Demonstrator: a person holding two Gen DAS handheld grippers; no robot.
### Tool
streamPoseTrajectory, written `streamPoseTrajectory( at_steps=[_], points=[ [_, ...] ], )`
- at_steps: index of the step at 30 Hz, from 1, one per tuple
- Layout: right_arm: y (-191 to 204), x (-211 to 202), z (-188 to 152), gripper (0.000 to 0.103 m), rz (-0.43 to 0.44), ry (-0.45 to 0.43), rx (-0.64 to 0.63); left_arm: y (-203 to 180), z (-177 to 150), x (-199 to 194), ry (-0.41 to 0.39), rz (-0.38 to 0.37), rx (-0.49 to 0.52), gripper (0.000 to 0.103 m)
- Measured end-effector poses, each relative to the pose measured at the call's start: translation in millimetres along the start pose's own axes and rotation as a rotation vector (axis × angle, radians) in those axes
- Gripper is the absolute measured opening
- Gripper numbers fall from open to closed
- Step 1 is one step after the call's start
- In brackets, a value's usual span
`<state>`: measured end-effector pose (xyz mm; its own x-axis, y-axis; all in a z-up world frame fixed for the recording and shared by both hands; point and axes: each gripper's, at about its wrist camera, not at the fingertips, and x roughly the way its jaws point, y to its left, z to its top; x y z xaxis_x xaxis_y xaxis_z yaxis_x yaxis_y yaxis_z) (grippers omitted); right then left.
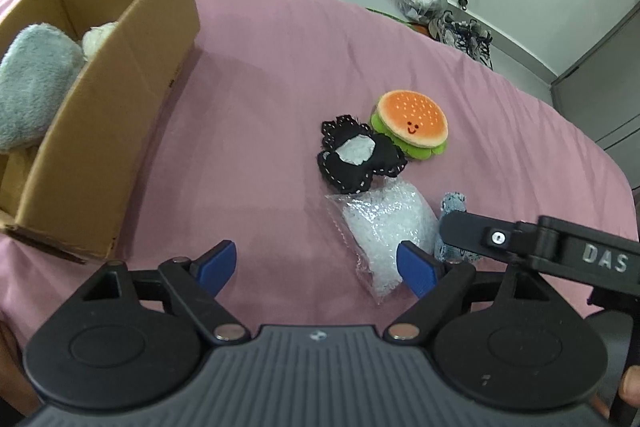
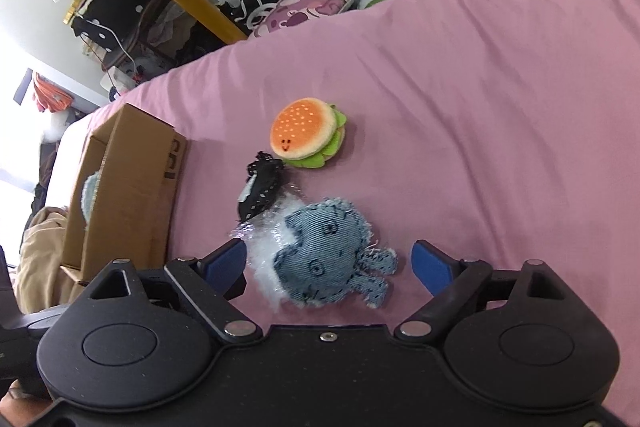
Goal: Organize soft objects
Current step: 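Move both grippers toward the denim plush and plastic bag, then grasp the blue denim plush with right gripper while left gripper grasps the plastic bag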
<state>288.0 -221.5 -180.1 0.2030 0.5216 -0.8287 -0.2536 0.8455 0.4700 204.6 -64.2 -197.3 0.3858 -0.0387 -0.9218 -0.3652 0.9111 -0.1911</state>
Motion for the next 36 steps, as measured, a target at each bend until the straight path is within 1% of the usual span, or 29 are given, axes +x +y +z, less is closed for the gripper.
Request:
streamPoseTrajectory(
  at_steps=[1, 2, 3, 4, 5, 7, 8, 10, 14, 17, 20, 22, 27, 29, 30, 31, 33, 36],
  points=[
    [-1.6, 2.3, 0.4, 0.08, 0.001, 0.007, 0.002, -2.1, -0.1, 2.3, 0.007, 0.001, 0.008, 0.087],
    [-3.2, 4.0, 1.8, 0.071, 0.0, 0.015, 0.005, -4.6, 0.0, 4.7, 0.013, 0.001, 0.018, 0.086],
    [-5.8, 6.0, 1.9, 0.066, -0.001, 0.023, 0.01, -7.1, -0.4, 6.3, 0.017, -0.001, 0.028, 0.086],
    [-8.7, 7.5, 1.9, 0.057, -0.004, 0.032, 0.02, -9.1, -0.8, 7.5, 0.017, -0.007, 0.032, 0.086],
    [-11.5, 8.1, 1.8, 0.051, -0.007, 0.035, 0.027, -10.6, -0.1, 8.4, 0.018, -0.014, 0.032, 0.086],
    [-15.9, 6.8, 2.0, 0.048, 0.003, 0.033, 0.039, -13.7, 0.2, 10.1, 0.018, -0.027, 0.032, 0.086],
    [-18.1, 5.9, 2.0, 0.042, 0.005, 0.029, 0.044, -15.2, 0.5, 11.2, 0.018, -0.034, 0.032, 0.086],
    [-22.0, 3.9, 2.3, 0.038, 0.014, 0.023, 0.055, -17.1, 1.4, 12.7, 0.018, -0.047, 0.028, 0.086],
    [-29.0, -0.9, 2.1, 0.034, 0.028, 0.007, 0.076, -20.5, 1.9, 16.8, 0.021, -0.072, 0.013, 0.085],
    [-33.0, -2.1, 3.4, 0.032, 0.03, -0.005, 0.09, -23.0, 2.1, 20.5, 0.021, -0.098, 0.0, 0.082],
    [-37.7, -1.7, 5.0, 0.031, 0.029, -0.01, 0.109, -28.8, 3.1, 26.0, 0.025, -0.118, -0.01, 0.077],
    [-40.7, -0.8, 5.9, 0.031, 0.037, -0.008, 0.121, -31.3, 3.8, 28.0, 0.028, -0.138, -0.013, 0.07],
    [-42.5, -2.6, 5.8, 0.03, 0.037, -0.015, 0.124, -33.0, 0.5, 30.1, 0.018, -0.145, -0.019, 0.065],
    [-40.8, -3.2, 5.1, 0.03, 0.035, -0.017, 0.122, -30.9, -0.5, 30.9, 0.017, -0.15, -0.042, 0.056],
    [-40.1, -3.9, 5.0, 0.03, 0.032, -0.019, 0.118, -29.2, -0.8, 30.0, 0.01, -0.145, -0.055, 0.048],
    [-38.9, -4.9, 4.3, 0.03, 0.027, -0.021, 0.11, -27.0, -0.3, 29.2, 0.005, -0.148, -0.065, 0.044],
    [-35.5, -6.4, 3.2, 0.028, 0.024, -0.026, 0.104, -23.1, -0.6, 26.9, 0.007, -0.162, -0.081, 0.038],
    [-34.1, -11.0, 2.8, 0.027, 0.016, -0.039, 0.101, -21.7, -1.7, 19.9, -0.007, -0.148, -0.076, 0.033]
  ],
)
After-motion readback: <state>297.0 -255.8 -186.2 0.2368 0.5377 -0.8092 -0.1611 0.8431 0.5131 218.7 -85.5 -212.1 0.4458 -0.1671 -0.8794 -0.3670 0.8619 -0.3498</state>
